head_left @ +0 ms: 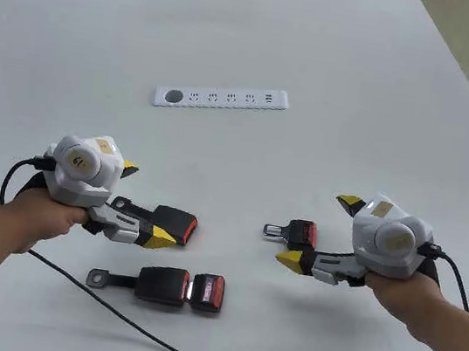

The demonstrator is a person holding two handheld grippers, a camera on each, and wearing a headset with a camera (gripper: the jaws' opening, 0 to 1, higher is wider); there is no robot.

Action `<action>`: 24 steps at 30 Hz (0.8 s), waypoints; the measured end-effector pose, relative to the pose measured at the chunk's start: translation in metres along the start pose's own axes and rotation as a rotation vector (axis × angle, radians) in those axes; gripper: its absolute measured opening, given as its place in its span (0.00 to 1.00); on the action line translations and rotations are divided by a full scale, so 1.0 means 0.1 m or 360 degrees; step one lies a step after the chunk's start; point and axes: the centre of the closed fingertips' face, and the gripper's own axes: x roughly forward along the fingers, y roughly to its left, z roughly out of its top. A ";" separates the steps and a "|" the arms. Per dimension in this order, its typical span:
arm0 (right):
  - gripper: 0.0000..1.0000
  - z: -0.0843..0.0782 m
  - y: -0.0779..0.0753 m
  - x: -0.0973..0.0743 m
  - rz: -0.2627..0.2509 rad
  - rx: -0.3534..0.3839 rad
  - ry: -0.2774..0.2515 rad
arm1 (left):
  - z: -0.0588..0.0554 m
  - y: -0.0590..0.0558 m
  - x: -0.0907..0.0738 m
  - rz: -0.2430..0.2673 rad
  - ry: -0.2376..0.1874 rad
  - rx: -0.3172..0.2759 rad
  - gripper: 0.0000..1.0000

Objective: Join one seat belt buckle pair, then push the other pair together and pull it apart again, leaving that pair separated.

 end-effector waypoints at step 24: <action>1.00 0.04 0.60 -0.56 -0.0114 0.0053 -0.0139 | -0.47 -0.60 -0.78 0.0143 -0.0240 -0.0245 1.00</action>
